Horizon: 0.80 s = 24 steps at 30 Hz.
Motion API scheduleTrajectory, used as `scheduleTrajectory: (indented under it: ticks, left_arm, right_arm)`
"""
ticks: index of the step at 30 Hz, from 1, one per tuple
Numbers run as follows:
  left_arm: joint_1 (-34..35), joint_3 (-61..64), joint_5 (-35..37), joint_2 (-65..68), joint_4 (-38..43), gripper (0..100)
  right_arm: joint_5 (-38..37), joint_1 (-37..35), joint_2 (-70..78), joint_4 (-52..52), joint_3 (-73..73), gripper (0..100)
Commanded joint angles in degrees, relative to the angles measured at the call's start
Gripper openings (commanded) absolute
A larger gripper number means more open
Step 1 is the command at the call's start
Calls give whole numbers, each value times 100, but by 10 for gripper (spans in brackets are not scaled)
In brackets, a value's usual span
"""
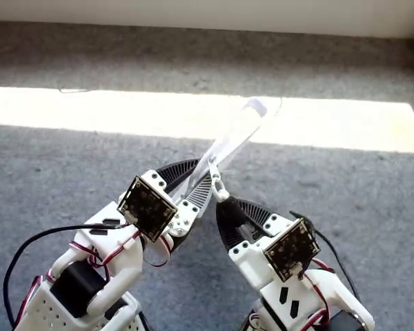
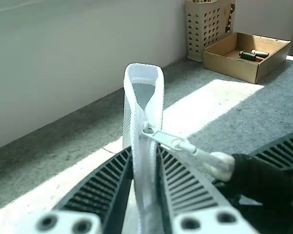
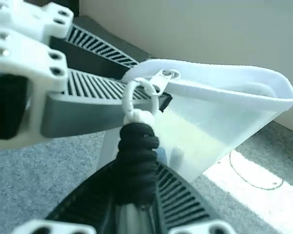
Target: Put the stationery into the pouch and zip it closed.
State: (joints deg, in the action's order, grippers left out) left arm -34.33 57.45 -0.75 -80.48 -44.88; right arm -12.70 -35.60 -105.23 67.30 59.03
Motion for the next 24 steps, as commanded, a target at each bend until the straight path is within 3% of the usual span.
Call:
scheduleTrajectory:
  ticks: [1, 16, 24]
  left_arm:
    - [66, -75, 35, -13, 114, 6]
    - [66, -1033, -1837, -13, -1037, 6]
    - [57, -1103, -2673, -13, -1591, 6]
  right_arm:
    - [-70, -66, -13, 22, -312, 5]
    - [-229, -75, -4, 75, -356, 5]
    - [-519, -84, 40, 629, -699, 5]
